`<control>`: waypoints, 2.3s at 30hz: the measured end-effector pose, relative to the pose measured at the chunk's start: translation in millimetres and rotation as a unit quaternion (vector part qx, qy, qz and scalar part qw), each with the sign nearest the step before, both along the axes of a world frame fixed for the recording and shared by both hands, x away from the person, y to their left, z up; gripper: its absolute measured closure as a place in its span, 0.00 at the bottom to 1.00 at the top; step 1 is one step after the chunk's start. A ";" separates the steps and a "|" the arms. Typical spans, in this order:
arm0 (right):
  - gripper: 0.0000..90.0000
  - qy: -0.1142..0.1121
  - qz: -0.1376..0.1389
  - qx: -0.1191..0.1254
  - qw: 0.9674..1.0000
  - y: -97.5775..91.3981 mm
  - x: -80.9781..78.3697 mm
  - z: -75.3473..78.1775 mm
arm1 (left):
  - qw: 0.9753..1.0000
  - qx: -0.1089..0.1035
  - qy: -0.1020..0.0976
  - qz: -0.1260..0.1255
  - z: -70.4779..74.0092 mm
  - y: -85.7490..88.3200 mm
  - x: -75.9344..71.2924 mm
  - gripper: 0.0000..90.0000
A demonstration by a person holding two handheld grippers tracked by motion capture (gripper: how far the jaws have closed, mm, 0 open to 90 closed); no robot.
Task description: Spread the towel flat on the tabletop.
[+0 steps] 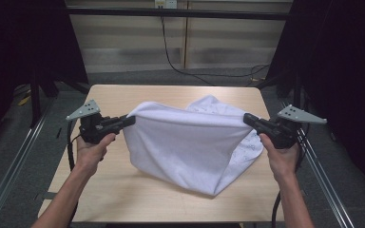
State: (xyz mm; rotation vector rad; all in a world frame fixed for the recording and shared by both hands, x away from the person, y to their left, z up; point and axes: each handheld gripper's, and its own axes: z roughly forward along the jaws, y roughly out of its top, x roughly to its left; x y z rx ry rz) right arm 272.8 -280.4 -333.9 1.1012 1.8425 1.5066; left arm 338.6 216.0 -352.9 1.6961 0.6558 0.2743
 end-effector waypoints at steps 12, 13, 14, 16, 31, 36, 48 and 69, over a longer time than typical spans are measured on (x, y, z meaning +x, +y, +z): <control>0.98 0.076 0.054 0.002 0.996 12.1 -78.7 -79.7 | 0.996 0.045 0.059 -0.044 -90.1 16.5 -65.0 0.93; 0.98 0.092 0.061 -0.001 0.994 14.7 -86.4 -91.0 | 0.995 0.055 0.065 -0.049 -97.5 17.5 -71.1 0.92; 0.98 0.105 0.066 -0.008 0.992 17.3 -93.8 -100.9 | 0.994 0.066 0.070 -0.053 -104.0 18.6 -76.5 0.91; 0.98 0.132 0.078 -0.005 0.988 20.5 -106.8 -118.6 | 0.991 0.081 0.087 -0.068 -113.2 20.5 -85.3 0.90; 0.75 0.151 0.081 -0.029 0.985 23.0 -107.8 -125.6 | 0.990 0.020 0.108 -0.092 -106.6 35.6 -80.5 0.67; 0.69 0.155 0.068 -0.032 0.985 25.8 -66.1 -125.9 | 0.987 0.061 0.127 -0.075 -115.0 17.2 -52.4 0.65; 0.85 0.185 0.075 -0.052 0.979 36.7 -30.4 -148.0 | 0.965 0.155 0.148 -0.148 -145.1 -13.4 -73.8 0.82; 0.85 0.179 0.064 -0.053 0.980 19.7 -66.9 -140.9 | 0.978 0.032 0.130 -0.158 -110.3 3.4 -60.1 0.77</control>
